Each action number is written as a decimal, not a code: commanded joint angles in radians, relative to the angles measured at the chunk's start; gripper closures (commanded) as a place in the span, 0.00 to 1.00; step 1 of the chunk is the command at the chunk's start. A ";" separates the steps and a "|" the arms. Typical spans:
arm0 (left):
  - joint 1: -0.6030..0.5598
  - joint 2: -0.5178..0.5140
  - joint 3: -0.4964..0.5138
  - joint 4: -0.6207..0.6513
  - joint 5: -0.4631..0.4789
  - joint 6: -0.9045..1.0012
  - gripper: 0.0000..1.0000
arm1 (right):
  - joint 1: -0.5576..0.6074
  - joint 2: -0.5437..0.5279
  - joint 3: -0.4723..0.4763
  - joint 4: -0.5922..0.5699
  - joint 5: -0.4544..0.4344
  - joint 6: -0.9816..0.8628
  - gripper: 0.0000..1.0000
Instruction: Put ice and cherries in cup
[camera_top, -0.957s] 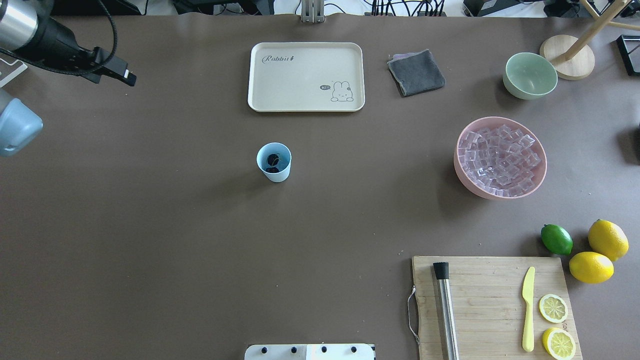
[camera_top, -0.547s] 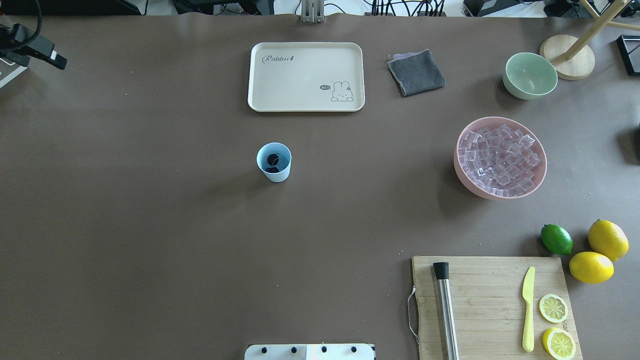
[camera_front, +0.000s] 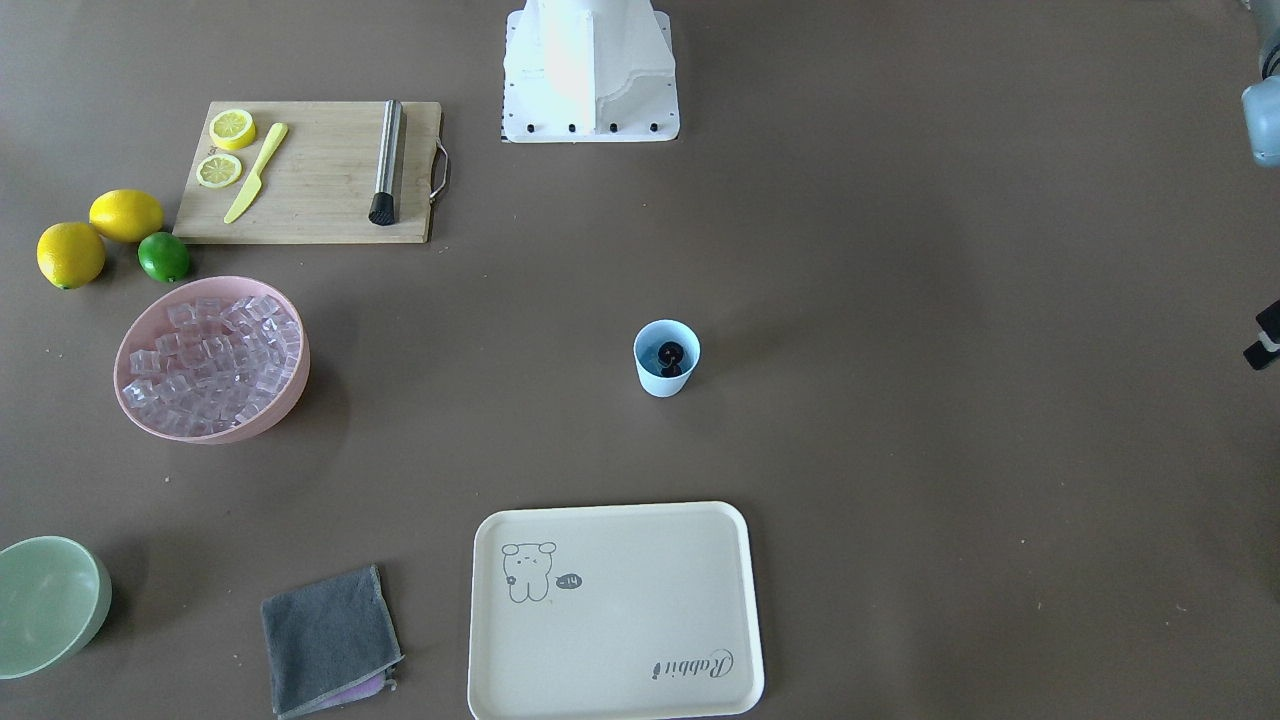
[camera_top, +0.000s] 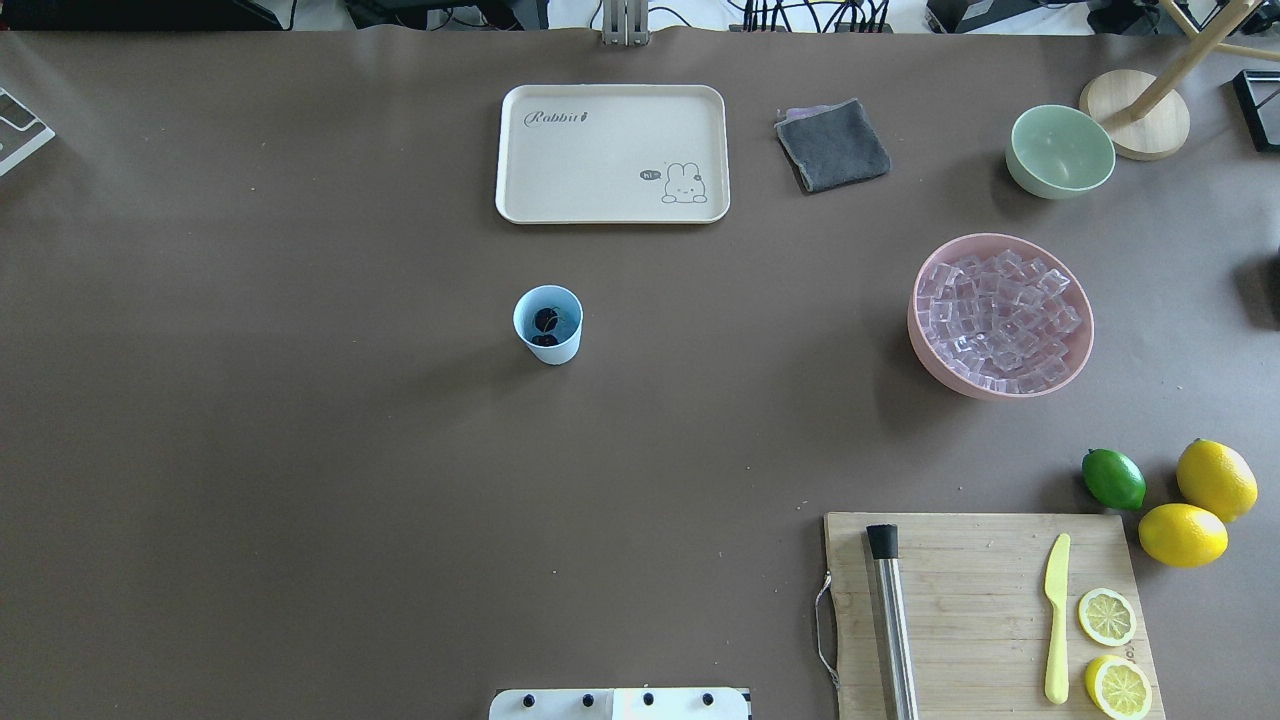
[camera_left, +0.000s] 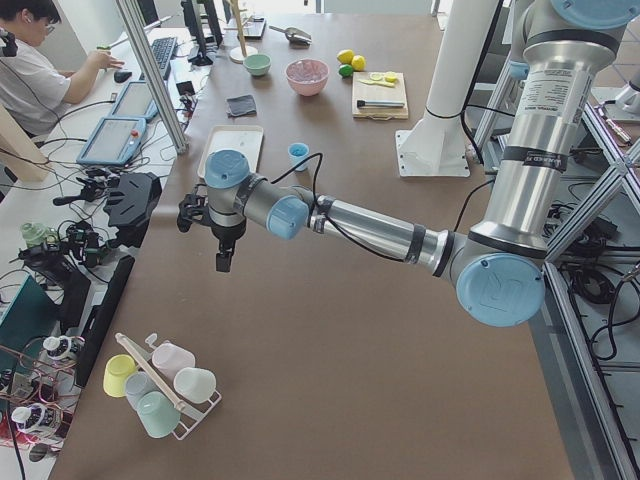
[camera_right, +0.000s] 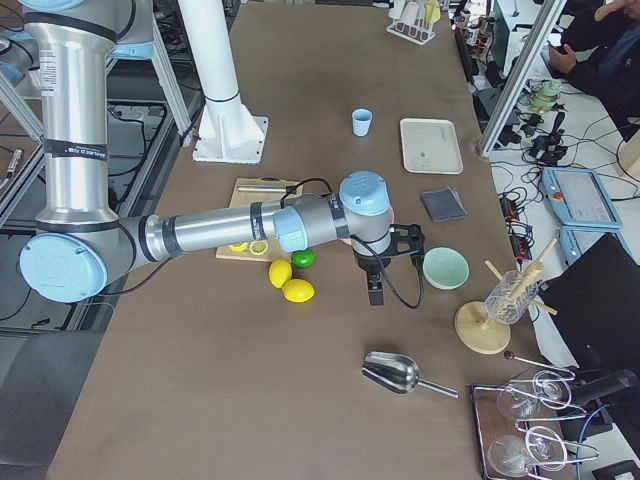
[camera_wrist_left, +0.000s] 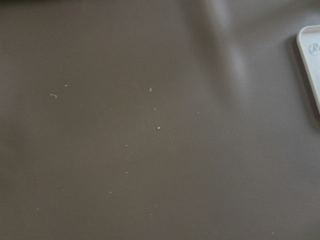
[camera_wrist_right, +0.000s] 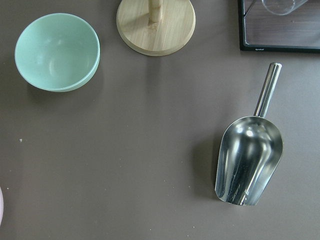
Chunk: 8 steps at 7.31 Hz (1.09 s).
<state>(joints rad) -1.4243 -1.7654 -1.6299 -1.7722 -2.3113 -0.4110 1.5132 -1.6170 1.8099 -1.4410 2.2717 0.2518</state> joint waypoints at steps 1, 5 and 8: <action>-0.060 0.027 0.015 -0.003 0.016 0.000 0.02 | 0.001 -0.004 -0.004 0.001 0.000 0.001 0.00; -0.070 0.052 0.012 -0.001 0.087 -0.014 0.02 | 0.001 -0.001 -0.010 0.001 0.000 0.003 0.00; -0.070 0.110 0.010 -0.001 0.087 -0.052 0.02 | -0.001 0.012 -0.009 0.001 0.005 0.007 0.00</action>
<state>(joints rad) -1.4942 -1.6787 -1.6193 -1.7736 -2.2237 -0.4541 1.5127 -1.6128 1.8013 -1.4404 2.2757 0.2566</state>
